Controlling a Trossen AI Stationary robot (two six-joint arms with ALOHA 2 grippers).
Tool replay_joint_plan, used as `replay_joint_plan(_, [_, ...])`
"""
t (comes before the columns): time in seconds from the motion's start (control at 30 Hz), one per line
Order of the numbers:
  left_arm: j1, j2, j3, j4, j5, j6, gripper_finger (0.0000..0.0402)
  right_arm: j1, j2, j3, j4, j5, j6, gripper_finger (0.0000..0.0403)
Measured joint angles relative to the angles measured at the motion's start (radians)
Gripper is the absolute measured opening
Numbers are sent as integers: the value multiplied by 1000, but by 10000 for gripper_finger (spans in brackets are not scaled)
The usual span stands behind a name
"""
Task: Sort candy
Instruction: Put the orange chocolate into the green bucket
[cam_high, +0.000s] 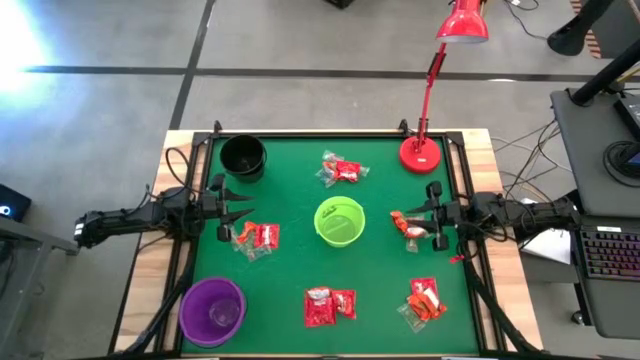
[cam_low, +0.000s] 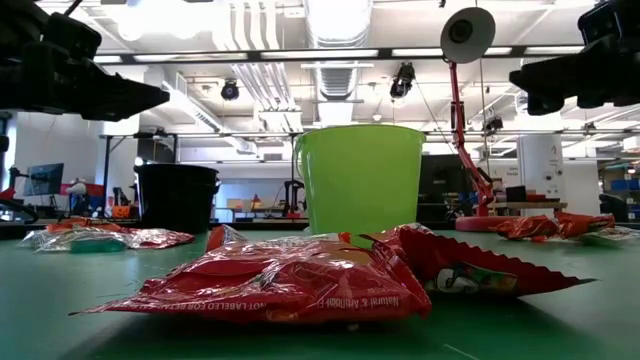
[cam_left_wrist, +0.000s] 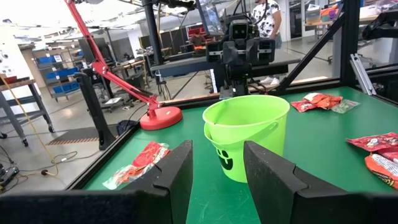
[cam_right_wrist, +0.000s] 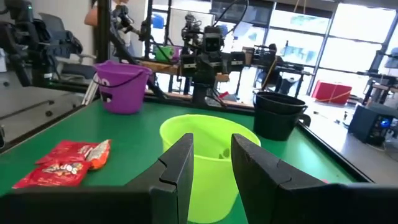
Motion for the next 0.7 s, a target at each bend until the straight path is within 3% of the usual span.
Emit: replay_joint_plan(0.7, [0, 0, 0, 0, 0, 0, 126, 0, 1, 0, 12, 3, 268, 100])
